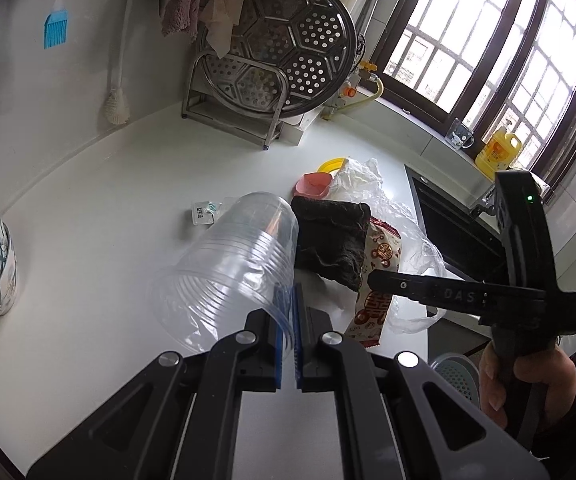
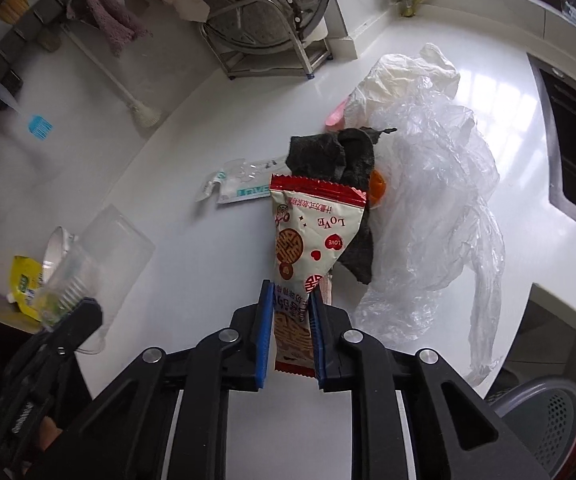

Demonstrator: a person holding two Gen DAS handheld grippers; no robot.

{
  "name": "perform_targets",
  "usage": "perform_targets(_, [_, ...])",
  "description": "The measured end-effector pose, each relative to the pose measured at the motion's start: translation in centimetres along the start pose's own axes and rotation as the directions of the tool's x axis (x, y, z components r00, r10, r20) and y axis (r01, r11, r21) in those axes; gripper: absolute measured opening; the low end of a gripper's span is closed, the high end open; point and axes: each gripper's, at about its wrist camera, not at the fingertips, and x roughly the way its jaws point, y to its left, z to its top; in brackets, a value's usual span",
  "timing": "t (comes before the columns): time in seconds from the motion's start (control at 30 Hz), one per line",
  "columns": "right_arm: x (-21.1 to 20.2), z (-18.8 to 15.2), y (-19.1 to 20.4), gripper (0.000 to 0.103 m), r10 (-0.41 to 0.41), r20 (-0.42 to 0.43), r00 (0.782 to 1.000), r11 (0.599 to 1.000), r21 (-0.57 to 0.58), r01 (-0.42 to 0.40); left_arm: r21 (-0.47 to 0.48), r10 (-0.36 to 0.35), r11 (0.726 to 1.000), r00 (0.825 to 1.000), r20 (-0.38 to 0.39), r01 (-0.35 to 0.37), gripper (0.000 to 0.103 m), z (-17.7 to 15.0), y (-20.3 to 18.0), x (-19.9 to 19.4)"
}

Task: Collect trash
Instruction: 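Carry the cups and wrapper with both tools over the mesh bin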

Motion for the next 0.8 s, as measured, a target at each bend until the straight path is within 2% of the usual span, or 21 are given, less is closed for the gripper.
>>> perform_targets(0.17, [-4.0,-0.4,-0.2,0.017,0.062,0.040,0.997,0.998,-0.031,-0.061,0.016,-0.001,1.000,1.000,0.011,0.001,0.005,0.0,-1.2,-1.2])
perform_targets(0.33, [-8.1,-2.0,-3.0,0.017,0.061,0.067,0.996,0.998,-0.022,-0.059,0.053,-0.027,0.998,1.000,0.000,0.027,0.005,-0.6,-4.3,-2.5])
perform_targets(0.57, [-14.2,-6.9,-11.3,0.017,-0.035,0.095,0.995,0.999,0.034,0.031,0.142,-0.136,0.979,0.988,-0.077,0.146,0.005,-3.4,-13.0,-1.7])
perform_targets(0.7, [-16.6,-10.3,-17.1,0.017,-0.094,0.088,0.992,0.989,0.125,0.082,0.206,-0.171,0.958,0.973,-0.158,0.202,0.005,-5.8,-18.7,0.6])
perform_targets(0.8, [-17.3,-12.8,-20.9,0.017,-0.131,0.060,0.990,0.977,0.176,0.119,0.239,-0.204,0.936,0.951,-0.231,0.259,0.005,-7.9,-22.9,2.4])
